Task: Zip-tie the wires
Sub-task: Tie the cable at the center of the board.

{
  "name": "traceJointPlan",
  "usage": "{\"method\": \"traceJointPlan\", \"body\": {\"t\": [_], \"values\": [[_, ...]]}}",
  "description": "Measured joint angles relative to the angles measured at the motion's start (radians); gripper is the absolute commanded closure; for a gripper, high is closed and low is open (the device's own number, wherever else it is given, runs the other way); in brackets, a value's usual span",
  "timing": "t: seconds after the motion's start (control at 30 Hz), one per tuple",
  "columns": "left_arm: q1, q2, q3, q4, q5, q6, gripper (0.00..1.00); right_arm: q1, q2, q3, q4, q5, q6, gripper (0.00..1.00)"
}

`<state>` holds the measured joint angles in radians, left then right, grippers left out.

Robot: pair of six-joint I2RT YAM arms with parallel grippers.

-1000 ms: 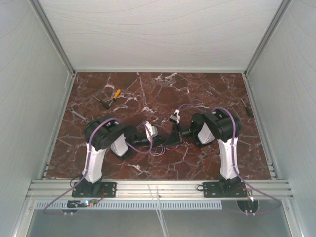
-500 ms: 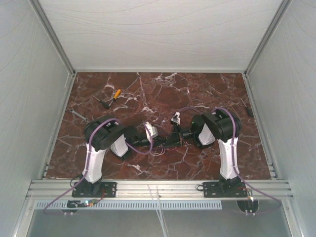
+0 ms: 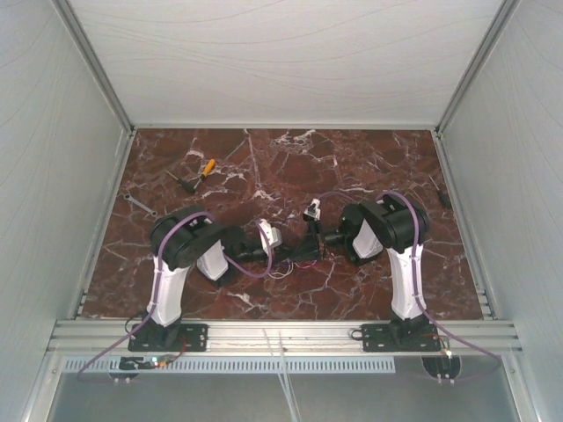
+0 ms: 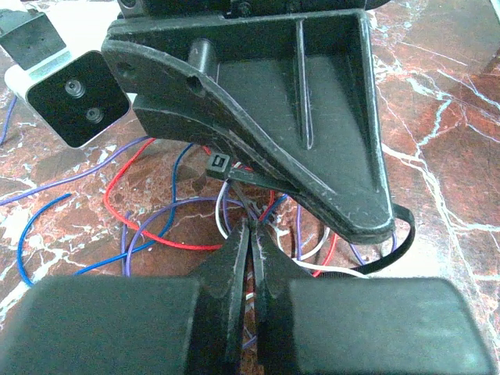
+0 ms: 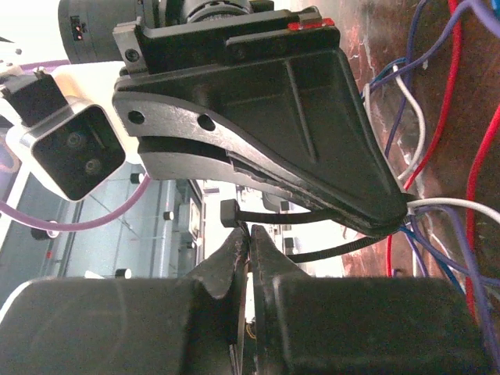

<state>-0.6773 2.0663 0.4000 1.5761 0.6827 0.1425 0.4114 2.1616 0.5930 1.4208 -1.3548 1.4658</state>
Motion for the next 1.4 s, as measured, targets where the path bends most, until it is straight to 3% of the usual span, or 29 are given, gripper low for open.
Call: {"method": "traceJointPlan", "body": {"t": [0.33, 1.4], "values": [[-0.002, -0.002, -0.002, 0.0, -0.004, 0.005, 1.0, -0.02, 0.02, -0.01, 0.06, 0.032, 0.102, 0.98], [-0.005, -0.007, -0.004, 0.0, -0.011, 0.012, 1.0, -0.062, 0.021, 0.02, 0.068, 0.054, 0.129, 0.9]]}}
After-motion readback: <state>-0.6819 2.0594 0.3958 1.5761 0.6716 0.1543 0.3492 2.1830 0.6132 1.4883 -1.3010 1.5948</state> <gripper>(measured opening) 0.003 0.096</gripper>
